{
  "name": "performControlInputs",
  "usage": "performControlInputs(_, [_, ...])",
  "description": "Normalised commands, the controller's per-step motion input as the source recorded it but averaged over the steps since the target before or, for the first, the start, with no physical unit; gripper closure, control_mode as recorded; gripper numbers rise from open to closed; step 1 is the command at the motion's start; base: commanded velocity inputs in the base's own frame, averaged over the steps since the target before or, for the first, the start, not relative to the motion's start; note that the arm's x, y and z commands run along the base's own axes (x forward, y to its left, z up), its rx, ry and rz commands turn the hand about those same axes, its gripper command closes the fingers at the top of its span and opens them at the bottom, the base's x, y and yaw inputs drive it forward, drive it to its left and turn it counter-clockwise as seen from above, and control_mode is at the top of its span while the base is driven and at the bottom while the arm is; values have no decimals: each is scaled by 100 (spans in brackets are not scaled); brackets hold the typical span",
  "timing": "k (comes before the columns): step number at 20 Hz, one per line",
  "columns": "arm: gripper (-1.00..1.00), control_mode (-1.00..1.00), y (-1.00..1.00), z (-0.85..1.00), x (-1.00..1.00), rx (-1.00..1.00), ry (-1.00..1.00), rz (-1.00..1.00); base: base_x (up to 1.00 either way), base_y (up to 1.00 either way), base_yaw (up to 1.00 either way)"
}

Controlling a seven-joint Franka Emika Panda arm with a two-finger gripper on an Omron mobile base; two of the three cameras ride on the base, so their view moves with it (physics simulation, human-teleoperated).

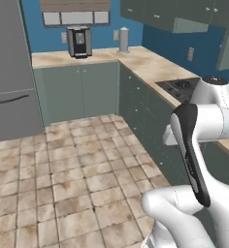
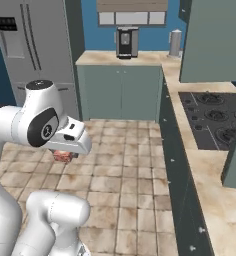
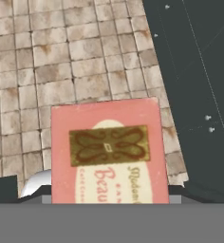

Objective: Pick up the bar soap and sponge from the sink, and place them back in the cabinet, and close the cabinet doors.

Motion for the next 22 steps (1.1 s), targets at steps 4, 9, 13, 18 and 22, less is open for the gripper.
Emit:
performControlInputs(4, [100,100,0,0,0,0,0,0,45,34,-11])
performControlInputs(9, [100,100,0,0,0,0,0,0,13,16,-40])
performControlInputs(13, [100,100,0,0,0,0,0,0,0,4,-63])
performControlInputs(18, [100,100,0,0,0,0,0,0,1,8,-66])
performControlInputs(22, [100,100,0,0,0,0,0,0,32,35,-51])
